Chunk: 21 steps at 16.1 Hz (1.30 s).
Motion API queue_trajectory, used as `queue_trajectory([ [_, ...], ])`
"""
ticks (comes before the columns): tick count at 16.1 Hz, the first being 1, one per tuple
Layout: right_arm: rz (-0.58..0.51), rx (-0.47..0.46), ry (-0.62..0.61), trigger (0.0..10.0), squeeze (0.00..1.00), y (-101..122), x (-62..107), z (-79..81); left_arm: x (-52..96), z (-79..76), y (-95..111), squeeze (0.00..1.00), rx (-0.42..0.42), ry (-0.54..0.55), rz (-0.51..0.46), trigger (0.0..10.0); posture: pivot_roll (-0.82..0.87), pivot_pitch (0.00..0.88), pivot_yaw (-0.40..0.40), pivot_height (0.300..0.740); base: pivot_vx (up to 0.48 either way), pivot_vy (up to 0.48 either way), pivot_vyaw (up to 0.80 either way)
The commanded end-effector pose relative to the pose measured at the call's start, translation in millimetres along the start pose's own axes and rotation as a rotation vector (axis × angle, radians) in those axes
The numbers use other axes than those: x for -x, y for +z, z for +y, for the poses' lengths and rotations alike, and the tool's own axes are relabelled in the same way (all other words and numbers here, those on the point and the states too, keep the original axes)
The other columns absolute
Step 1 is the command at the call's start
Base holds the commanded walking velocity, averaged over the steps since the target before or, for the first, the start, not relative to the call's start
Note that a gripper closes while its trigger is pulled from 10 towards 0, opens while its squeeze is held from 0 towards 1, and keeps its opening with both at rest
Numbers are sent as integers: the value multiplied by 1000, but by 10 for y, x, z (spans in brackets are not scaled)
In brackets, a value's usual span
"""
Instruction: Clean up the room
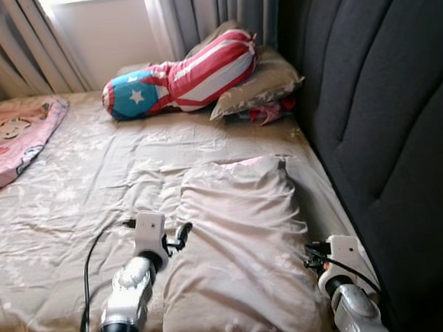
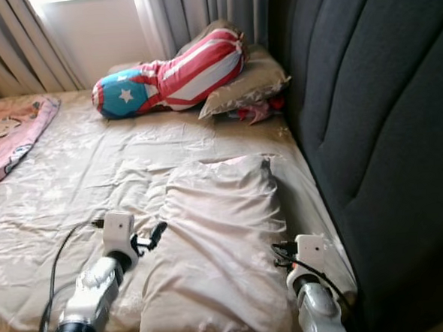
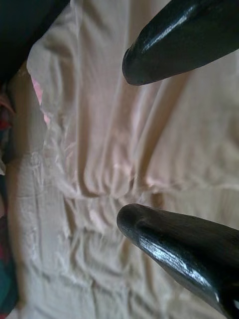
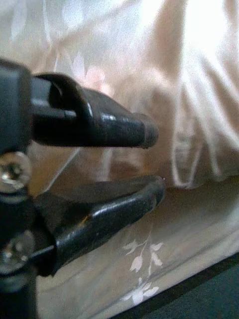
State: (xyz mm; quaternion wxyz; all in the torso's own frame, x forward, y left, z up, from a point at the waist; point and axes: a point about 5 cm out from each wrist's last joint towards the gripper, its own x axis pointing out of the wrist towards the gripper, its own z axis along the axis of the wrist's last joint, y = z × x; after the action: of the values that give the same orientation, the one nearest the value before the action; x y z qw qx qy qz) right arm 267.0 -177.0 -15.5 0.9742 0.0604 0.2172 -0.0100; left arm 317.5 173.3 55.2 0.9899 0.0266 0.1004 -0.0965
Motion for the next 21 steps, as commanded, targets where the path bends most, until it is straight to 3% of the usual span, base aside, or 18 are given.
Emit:
queue_trajectory([
  [1, 55, 14, -15, 10000, 1000, -39, -13, -16, -29, 36, 54, 0, -41, -6, -6, 10000, 0, 32, 42, 657, 0, 0, 0],
  [4, 179, 27, 58, 10000, 1000, -208, 19, 14, -91, 87, 142, 0, -65, -6, -16, 10000, 10, 44, 43, 657, 0, 0, 0],
  [7, 213, -11, 43, 10000, 1000, -259, 39, -34, -120, 146, 214, 0, -54, 24, -43, 10000, 9, 51, 48, 657, 0, 0, 0],
  [10, 247, -59, 86, 10000, 1000, -335, 87, -56, -108, 95, 179, 0, -49, 0, -41, 10000, 5, 46, 53, 657, 0, 0, 0],
  [14, 229, -171, 48, 10000, 1000, -327, 111, -164, -68, 22, 92, 0, -23, -13, -40, 10000, -4, 30, 57, 657, 0, 0, 0],
  [21, 145, -269, 36, 10000, 1000, -199, 115, -233, -104, -36, 138, 0, -4, -29, -53, 10000, -16, 20, 64, 657, 0, 0, 0],
])
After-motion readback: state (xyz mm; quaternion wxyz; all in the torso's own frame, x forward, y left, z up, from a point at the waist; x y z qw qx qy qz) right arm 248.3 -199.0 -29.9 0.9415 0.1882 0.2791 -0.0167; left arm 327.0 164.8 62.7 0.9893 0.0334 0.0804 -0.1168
